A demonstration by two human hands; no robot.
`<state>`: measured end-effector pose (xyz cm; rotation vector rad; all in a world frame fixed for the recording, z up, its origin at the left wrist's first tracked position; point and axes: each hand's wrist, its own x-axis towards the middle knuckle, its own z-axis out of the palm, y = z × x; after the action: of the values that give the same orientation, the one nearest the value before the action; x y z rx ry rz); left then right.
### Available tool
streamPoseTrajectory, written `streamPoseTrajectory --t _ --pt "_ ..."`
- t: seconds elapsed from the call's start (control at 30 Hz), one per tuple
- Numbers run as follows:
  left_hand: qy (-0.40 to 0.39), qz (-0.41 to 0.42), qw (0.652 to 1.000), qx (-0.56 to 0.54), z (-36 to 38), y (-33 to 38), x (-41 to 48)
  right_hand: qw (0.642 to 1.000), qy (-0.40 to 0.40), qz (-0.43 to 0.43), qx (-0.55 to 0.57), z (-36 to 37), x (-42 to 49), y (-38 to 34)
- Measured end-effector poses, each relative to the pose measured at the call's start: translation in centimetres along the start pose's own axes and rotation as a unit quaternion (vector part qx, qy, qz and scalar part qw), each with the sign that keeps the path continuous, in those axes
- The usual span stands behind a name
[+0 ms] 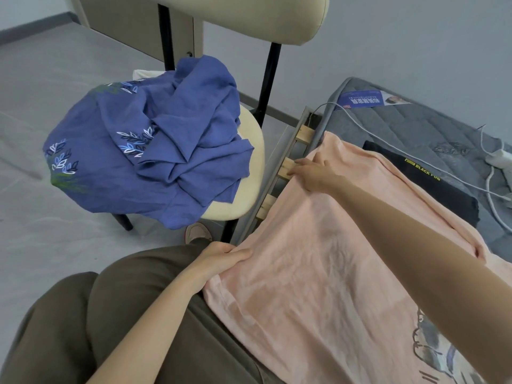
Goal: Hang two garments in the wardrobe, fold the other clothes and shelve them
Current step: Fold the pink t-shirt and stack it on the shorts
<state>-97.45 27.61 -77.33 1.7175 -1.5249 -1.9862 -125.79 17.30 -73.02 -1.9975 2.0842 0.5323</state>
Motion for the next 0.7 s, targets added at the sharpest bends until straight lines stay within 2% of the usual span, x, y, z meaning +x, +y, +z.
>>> streamPoseTrajectory --t 0.13,0.33,0.47,0.6,0.7 --pt "0.017 0.062 0.998 0.011 -0.2 -0.1 0.0 0.996 -0.023 -0.027 -0.076 -0.5 0.7 -0.7" --pt "0.022 0.14 0.99 -0.023 -0.4 0.1 -0.3 0.996 0.046 -0.046 -0.062 -0.9 0.2 -0.8" --pt "-0.003 0.124 0.991 -0.051 -0.5 0.2 -0.6 0.989 0.121 -0.052 -0.069 -1.8 -1.1 -0.1" --pt "-0.035 0.097 0.992 -0.07 -0.4 1.0 -1.3 0.988 0.107 -0.035 -0.109 -2.8 -3.0 1.1" --pt "-0.06 0.111 0.99 -0.063 -0.1 1.8 -2.1 0.986 0.11 0.0 -0.128 -2.9 -4.8 1.9"
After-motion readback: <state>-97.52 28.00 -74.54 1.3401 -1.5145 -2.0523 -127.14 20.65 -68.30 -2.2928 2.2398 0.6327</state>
